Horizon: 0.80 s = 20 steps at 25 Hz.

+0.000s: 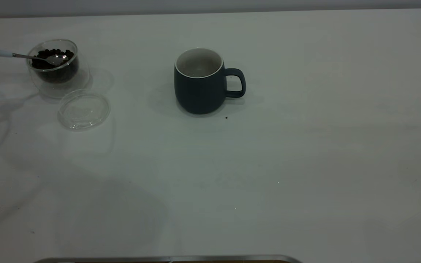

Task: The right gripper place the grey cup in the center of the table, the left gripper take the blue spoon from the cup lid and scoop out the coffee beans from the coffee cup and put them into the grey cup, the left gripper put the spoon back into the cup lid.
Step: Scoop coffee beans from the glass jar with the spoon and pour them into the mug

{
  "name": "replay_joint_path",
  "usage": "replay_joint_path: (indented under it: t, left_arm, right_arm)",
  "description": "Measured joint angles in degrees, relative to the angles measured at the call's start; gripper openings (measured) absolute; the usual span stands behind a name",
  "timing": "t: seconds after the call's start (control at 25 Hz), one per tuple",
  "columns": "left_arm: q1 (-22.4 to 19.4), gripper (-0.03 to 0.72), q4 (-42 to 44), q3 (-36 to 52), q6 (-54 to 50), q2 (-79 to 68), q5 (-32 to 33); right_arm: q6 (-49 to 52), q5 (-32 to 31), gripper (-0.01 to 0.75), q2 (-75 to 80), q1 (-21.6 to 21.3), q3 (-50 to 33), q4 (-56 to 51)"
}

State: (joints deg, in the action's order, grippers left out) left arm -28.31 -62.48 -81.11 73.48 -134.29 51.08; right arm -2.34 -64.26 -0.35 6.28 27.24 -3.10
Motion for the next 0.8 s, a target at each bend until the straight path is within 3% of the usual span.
replay_joint_path:
  t: [0.8]
  left_arm:
    - [-0.5, 0.135, -2.4, -0.1, -1.6, -3.8, 3.2]
  right_arm:
    - [0.0, 0.0, 0.241, 0.0, 0.0, 0.0, 0.0]
